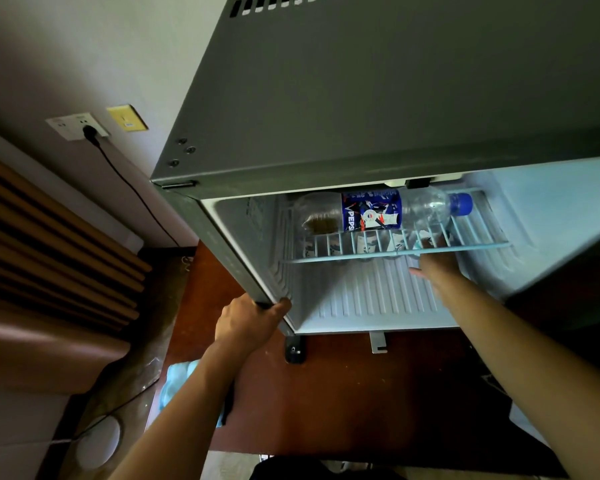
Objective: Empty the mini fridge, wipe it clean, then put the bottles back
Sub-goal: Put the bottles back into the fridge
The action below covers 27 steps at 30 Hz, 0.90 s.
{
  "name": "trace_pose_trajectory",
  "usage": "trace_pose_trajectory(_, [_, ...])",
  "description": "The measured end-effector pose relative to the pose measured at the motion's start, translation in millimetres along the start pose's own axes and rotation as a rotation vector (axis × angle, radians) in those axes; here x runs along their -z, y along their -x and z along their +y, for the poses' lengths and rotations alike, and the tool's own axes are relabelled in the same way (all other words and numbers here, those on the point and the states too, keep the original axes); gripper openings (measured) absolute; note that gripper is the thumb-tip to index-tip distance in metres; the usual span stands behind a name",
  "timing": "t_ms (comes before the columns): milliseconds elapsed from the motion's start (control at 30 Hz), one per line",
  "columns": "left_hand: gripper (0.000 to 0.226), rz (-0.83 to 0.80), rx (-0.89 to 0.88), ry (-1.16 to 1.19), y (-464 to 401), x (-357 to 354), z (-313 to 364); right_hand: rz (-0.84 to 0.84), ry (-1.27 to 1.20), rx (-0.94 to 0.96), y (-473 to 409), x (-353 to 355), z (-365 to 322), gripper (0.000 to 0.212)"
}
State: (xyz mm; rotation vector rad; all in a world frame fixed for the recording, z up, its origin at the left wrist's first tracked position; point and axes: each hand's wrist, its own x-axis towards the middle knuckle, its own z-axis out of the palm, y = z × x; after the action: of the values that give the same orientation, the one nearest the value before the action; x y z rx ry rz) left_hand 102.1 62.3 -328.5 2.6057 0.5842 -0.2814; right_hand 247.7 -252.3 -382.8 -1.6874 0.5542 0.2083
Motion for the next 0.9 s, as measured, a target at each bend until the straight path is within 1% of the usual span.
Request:
trace_pose_trajectory(133, [0.056,-0.002,0.013,0.005,0.2,1.3,1.9,-0.036,-0.067,-0.004,0.8,0.5,-1.9,0.048])
trace_pose_trajectory(200, [0.055,0.004,0.014,0.006,0.6,2.2,3.1,-0.042,-0.076,0.008,2.0,2.2,-2.6,0.049])
trace_pose_trajectory(300, [0.055,0.006,0.008,0.003,2.3,2.5,3.5,-0.055,-0.031,0.027,5.9,2.2,-1.6,0.053])
trace_pose_trajectory(400, [0.054,0.012,0.007,-0.006,2.1,3.1,4.2,-0.027,0.016,-0.026,11.0,-2.4,-0.5,0.05])
trace_pose_trajectory(467, [0.057,0.008,0.004,-0.021,1.7,3.1,4.1,0.012,0.113,-0.072,16.4,-5.2,1.6,0.047])
trace_pose_trajectory(500, [0.058,0.006,-0.001,-0.032,1.5,3.1,3.8,0.009,0.183,-0.079,19.9,-6.2,4.1,0.048])
trace_pose_trajectory(600, [0.057,-0.003,-0.019,-0.052,1.1,2.3,3.3,-0.09,0.371,-0.019,33.2,-9.5,15.7,0.056])
trace_pose_trajectory(633, [0.056,-0.007,-0.027,-0.056,1.2,2.3,3.4,-0.112,0.404,-0.004,37.8,-11.1,19.7,0.054])
trace_pose_trajectory(767, [0.052,-0.01,-0.051,-0.01,4.4,1.7,0.0,-0.147,0.449,0.031,60.0,-21.0,34.0,0.024])
trace_pose_trajectory(900, [0.041,-0.04,-0.118,0.04,8.2,2.6,-9.6,-0.221,0.423,-0.014,90.1,-37.1,41.8,0.018])
